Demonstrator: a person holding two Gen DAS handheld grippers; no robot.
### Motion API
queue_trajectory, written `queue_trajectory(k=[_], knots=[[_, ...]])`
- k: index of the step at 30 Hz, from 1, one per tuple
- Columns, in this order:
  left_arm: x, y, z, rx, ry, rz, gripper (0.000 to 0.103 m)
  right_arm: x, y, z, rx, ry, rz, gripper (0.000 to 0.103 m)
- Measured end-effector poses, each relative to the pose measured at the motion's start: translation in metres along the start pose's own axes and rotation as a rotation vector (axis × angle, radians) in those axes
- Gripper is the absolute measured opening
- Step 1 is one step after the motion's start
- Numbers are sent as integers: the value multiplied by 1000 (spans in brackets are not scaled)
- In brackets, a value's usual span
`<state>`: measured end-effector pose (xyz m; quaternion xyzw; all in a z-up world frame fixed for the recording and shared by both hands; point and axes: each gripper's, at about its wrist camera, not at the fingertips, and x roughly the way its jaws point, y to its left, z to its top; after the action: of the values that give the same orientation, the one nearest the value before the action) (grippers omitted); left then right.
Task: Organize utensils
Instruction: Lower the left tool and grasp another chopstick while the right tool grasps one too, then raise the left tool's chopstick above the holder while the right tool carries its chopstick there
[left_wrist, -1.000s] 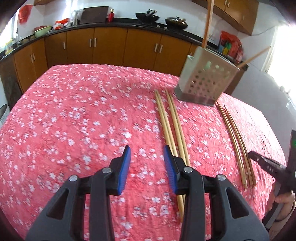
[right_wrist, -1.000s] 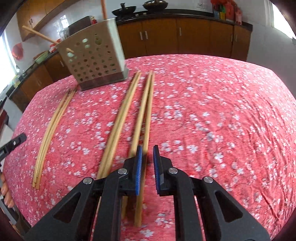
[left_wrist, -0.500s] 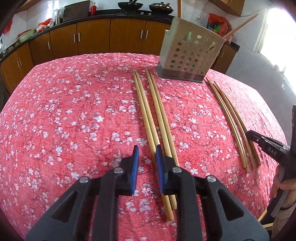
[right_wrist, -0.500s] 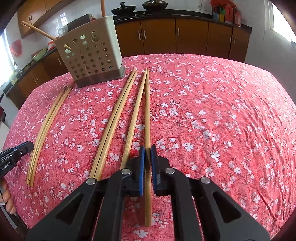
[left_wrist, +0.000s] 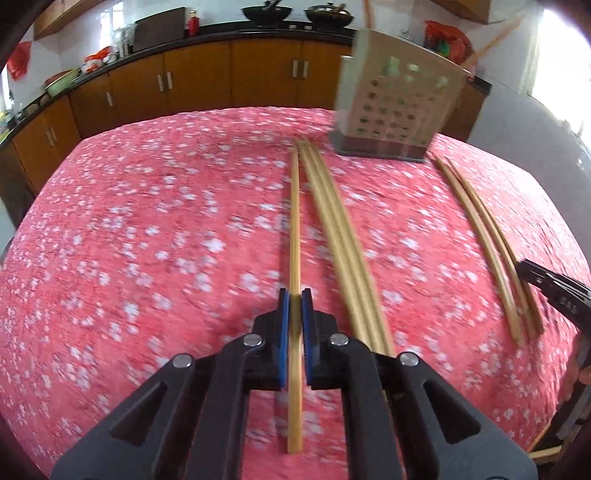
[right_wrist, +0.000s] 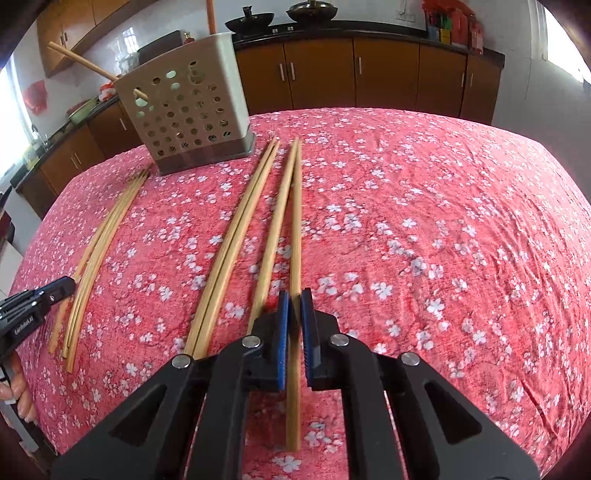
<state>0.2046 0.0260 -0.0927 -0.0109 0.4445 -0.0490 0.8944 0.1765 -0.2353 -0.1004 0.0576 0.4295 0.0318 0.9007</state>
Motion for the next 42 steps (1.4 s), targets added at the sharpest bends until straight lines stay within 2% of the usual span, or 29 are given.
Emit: queue_trajectory(k=[5, 9, 20, 28, 39, 42], knots=[[6, 32, 11, -64, -13, 57, 8, 8, -13, 12, 33, -13, -40, 8], [9, 47, 15, -86, -28, 52, 9, 15, -22, 21, 57, -25, -38, 8], [8, 55, 12, -122, -39, 7, 9, 16, -23, 20, 68, -34, -25, 8], [6, 55, 11, -118, -40, 11, 9, 15, -23, 21, 60, -33, -27, 8], [1, 44, 3, -63, -34, 48, 8, 8, -22, 15, 41, -31, -29, 8], [-3, 45, 5, -65, -40, 39, 8, -7, -23, 17, 54, -71, -20, 7]])
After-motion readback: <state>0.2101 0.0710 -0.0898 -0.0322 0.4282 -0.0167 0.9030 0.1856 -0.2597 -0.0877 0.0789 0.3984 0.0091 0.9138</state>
